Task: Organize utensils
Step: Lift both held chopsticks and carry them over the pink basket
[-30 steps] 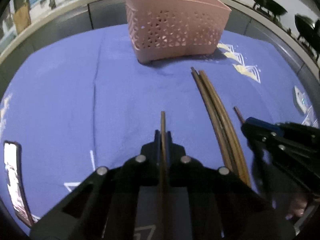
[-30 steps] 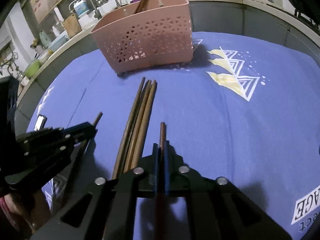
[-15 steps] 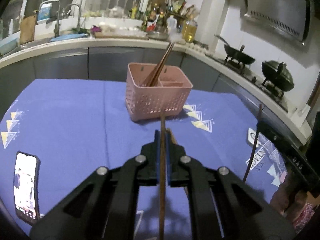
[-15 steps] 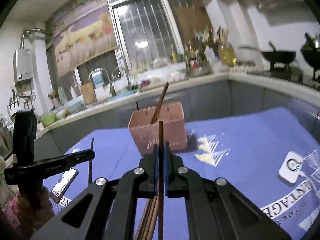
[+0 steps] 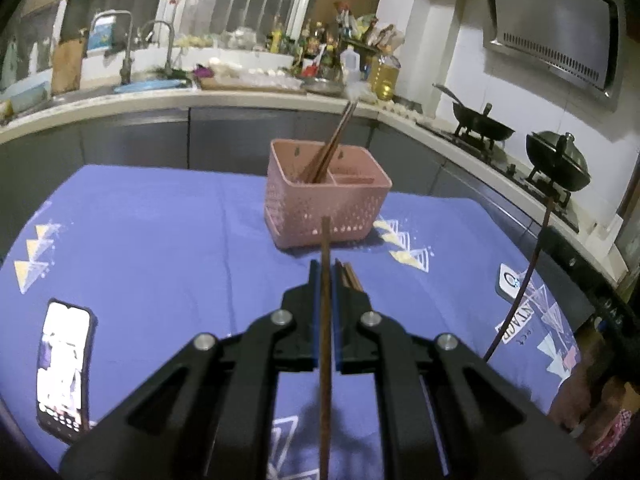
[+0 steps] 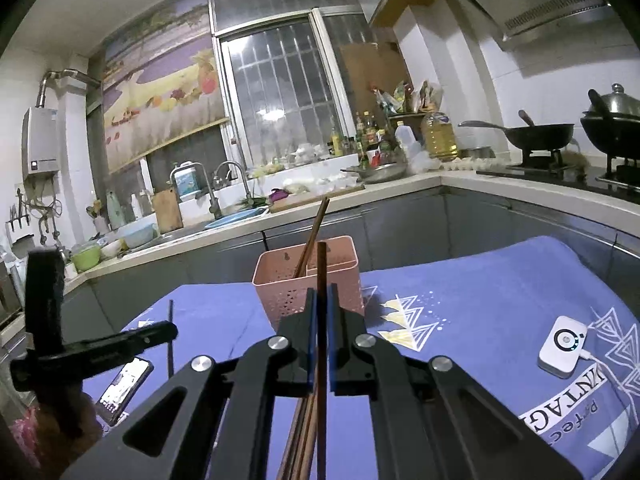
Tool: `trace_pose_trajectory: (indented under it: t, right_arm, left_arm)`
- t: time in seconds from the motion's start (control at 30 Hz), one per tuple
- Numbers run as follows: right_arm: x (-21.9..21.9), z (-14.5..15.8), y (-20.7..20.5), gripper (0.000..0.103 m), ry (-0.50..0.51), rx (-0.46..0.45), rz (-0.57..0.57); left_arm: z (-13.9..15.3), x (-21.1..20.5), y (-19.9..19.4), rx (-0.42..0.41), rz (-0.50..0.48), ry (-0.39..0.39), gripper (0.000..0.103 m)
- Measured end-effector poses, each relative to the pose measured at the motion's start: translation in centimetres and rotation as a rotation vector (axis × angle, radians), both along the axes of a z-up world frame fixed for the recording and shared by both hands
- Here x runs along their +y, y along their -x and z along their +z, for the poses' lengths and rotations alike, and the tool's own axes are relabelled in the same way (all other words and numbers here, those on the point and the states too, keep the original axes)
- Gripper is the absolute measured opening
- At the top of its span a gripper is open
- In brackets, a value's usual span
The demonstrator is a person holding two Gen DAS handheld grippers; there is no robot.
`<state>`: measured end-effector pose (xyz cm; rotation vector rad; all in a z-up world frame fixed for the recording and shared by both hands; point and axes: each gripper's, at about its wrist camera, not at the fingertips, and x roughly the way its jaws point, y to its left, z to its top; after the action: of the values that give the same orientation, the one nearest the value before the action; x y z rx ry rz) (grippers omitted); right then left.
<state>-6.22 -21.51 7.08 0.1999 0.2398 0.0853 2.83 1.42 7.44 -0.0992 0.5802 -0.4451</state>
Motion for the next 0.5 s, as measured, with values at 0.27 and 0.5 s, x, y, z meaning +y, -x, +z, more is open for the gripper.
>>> trace_pose_trajectory:
  t: [0.27,0.5]
  right_arm:
    - [-0.1,0.8,-1.8,0.005,-0.018,0.014,0.048]
    - [-2.1,7.9,-6.7,0.005,-0.106,-0.088,0.111]
  left_arm:
    - [-1.3,-0.3,-1.5,0.068,-0.018,0.003,0.004]
    - [7.0,-0.7,-3.7,-0.107,-0.066,0.03,0.004]
